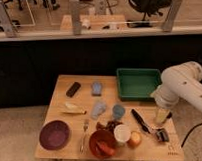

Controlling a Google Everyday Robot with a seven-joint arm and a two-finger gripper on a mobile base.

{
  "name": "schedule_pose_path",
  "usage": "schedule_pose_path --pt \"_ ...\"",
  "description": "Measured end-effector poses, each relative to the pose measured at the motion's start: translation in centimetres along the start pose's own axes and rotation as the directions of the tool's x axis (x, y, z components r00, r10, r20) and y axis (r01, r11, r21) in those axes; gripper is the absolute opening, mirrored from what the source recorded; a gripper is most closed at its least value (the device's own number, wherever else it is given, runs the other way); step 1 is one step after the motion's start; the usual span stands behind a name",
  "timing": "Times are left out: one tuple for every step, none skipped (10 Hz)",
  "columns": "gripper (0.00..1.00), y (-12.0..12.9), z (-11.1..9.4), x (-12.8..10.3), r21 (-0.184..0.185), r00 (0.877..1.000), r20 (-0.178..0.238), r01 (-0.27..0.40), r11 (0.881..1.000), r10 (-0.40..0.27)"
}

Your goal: Place pepper in tray

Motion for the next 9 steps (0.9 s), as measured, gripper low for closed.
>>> schedule_pose_path --pt "0.8 0.9 0.1 -1.2 -0.008 0.995 0.077 0.06 0.998 -0.06" --pt "0.8 1.8 0.2 -2.5 -0.011 0.982 0.15 0.115 0.993 -0.112" --pt "0.8 4.0 -0.2 -4.6 -0.006 0.934 0.297 0.212 0.977 -0.201" --pt "0.8 5.4 -0.6 -5.6 0.01 0.881 0.403 0.266 0.964 -0.247" --pt "0.8 6.5 -1.1 -6.1 0.046 0.817 0.498 0.31 0.95 -0.291" --pt "0.8 7.2 -1.8 -6.5 0.092 0.753 0.569 0.342 0.935 -0.331" --pt "0.8 7.9 -2.5 -6.7 0.139 0.693 0.621 0.361 0.922 -0.365" --pt "0.8 8.2 -3.0 -6.7 0.174 0.654 0.65 0.368 0.913 -0.387" --pt "0.8 8.5 -3.3 -6.8 0.197 0.627 0.667 0.373 0.907 -0.403"
